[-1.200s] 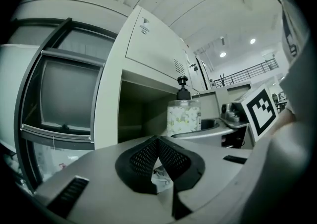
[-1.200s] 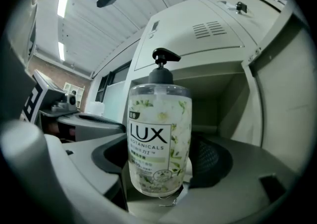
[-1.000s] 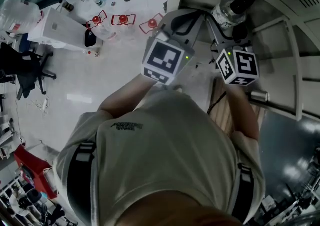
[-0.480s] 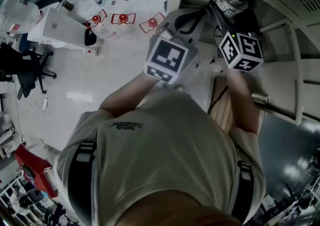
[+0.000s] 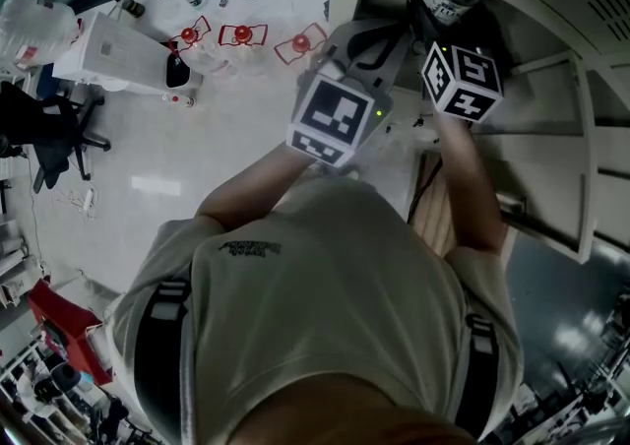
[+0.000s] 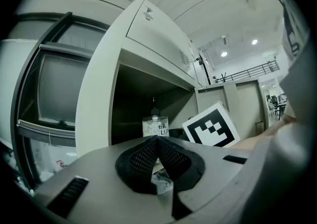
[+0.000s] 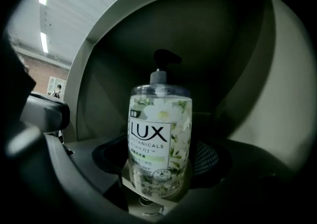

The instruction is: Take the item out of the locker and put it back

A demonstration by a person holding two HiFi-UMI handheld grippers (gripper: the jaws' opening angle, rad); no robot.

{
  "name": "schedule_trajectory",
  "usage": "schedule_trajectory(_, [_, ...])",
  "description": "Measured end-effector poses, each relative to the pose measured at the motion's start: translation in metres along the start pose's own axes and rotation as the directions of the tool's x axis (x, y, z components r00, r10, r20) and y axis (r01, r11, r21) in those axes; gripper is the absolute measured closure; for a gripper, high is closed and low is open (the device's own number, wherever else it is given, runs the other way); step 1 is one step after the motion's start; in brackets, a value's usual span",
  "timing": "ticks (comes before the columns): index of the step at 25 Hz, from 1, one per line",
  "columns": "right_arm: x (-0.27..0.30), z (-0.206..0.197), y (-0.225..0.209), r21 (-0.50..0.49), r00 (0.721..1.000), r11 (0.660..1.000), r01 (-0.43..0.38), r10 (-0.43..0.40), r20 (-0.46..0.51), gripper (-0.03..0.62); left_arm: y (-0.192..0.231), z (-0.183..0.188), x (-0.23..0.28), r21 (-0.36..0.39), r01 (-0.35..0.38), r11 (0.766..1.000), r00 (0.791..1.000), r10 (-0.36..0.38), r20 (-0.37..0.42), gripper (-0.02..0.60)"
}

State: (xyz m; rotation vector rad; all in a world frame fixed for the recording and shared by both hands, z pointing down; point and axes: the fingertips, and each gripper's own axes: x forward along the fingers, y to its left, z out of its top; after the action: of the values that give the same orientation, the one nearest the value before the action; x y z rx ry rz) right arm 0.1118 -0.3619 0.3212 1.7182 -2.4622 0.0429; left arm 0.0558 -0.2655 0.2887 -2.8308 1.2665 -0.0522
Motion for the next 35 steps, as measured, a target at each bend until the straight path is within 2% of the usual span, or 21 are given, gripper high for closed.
schedule_trajectory(9, [0.005,0.0,0.001,-0.013,0.999,0.999,0.031,-0.032,-0.023,0.223,-0.003,-0.007,0.004,-0.012,0.006,1.0,1.0,-0.006,-0.011,0.569])
schedule_trajectory(14, [0.005,-0.002,0.0,0.006,0.999,1.0,0.023,-0.023,-0.024,0.216,-0.002,-0.009,0.005,-0.01,0.0,1.0,1.0,0.0,-0.013,0.569])
schedule_trajectory(19, [0.003,0.002,0.002,-0.005,1.0,1.0,0.004,-0.004,-0.019,0.14,-0.001,-0.009,0.001,-0.007,-0.01,1.0,1.0,0.01,-0.015,0.569])
schedule_trajectory(21, [-0.002,0.009,-0.001,-0.011,1.0,1.0,0.022,-0.022,0.0,0.14,0.001,-0.009,-0.002,-0.007,-0.012,1.0,1.0,0.012,-0.017,0.569])
schedule_trajectory(25, [-0.021,0.023,-0.005,0.049,1.0,0.999,0.011,-0.012,0.024,0.14,0.0,-0.003,-0.006,-0.033,-0.002,0.999,1.0,0.001,-0.013,0.569])
schedule_trajectory(31, [-0.053,0.033,-0.002,0.057,0.999,0.998,-0.002,-0.001,0.045,0.141,0.001,0.01,-0.014,-0.008,-0.003,1.0,1.0,0.003,0.009,0.569])
schedule_trajectory(34, [-0.071,0.039,0.004,0.062,0.997,0.998,-0.017,0.013,0.07,0.171,0.003,0.017,-0.018,-0.013,-0.002,1.0,1.0,0.003,0.022,0.569])
schedule_trajectory(35, [-0.077,0.042,0.006,0.058,0.996,0.998,-0.019,0.014,0.086,0.219,0.004,0.019,-0.019,-0.008,-0.004,1.0,1.0,0.004,0.027,0.569])
